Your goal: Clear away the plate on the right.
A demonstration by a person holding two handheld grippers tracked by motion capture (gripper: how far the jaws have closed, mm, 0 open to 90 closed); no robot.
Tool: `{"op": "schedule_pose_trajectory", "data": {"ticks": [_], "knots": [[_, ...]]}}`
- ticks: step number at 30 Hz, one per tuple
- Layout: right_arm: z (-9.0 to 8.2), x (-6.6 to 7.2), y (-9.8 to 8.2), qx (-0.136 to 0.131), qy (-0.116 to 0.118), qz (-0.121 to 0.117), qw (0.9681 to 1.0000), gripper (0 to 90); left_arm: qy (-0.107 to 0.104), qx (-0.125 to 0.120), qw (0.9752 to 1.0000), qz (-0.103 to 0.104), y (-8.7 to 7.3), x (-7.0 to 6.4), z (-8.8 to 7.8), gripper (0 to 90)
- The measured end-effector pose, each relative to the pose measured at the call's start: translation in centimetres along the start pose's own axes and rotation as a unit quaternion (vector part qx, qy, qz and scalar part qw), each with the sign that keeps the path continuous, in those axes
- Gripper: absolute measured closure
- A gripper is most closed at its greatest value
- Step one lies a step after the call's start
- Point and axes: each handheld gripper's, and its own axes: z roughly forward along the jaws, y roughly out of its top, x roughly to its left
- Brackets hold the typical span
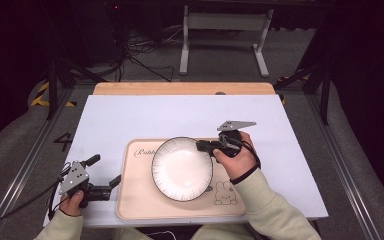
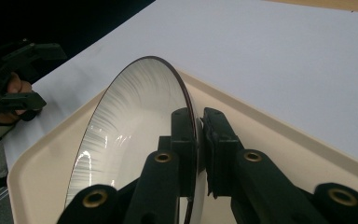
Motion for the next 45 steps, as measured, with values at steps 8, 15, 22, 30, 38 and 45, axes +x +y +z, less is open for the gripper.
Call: {"op": "schedule_pose_trajectory", "data": {"ticks": [8, 15, 22, 30, 38, 45], "knots": [[0.5, -0.1, -0.3, 0.011, 0.002, 0.003, 0.9999, 84.1, 0.000, 0.000, 1.0000, 0.001, 0.0, 0.0, 0.0, 0.2], [0.8, -0.2, -0.5, 0.017, 0.003, 0.005, 0.9998, 84.1, 0.000, 0.000, 1.0000, 0.000, 0.0, 0.0, 0.0, 0.2], [1.1, -0.5, -0.7, 0.022, 0.004, 0.008, 0.9997, 84.2, 0.000, 0.000, 1.0000, 0.000, 0.0, 0.0, 0.0, 0.2], [1.7, -1.5, -1.1, 0.039, -0.001, 0.016, 0.9991, 84.9, 0.000, 0.000, 1.0000, 0.002, 0.0, 0.0, 0.0, 0.3], [2.6, -2.9, -1.8, 0.053, -0.004, 0.025, 0.9983, 85.7, 0.000, 0.000, 1.0000, -0.001, 0.0, 0.0, 0.0, 0.2], [3.2, -3.9, -2.4, 0.064, 0.000, 0.043, 0.9970, 85.4, 0.000, 0.000, 1.0000, -0.001, 0.0, 0.0, 0.0, 0.2]]}}
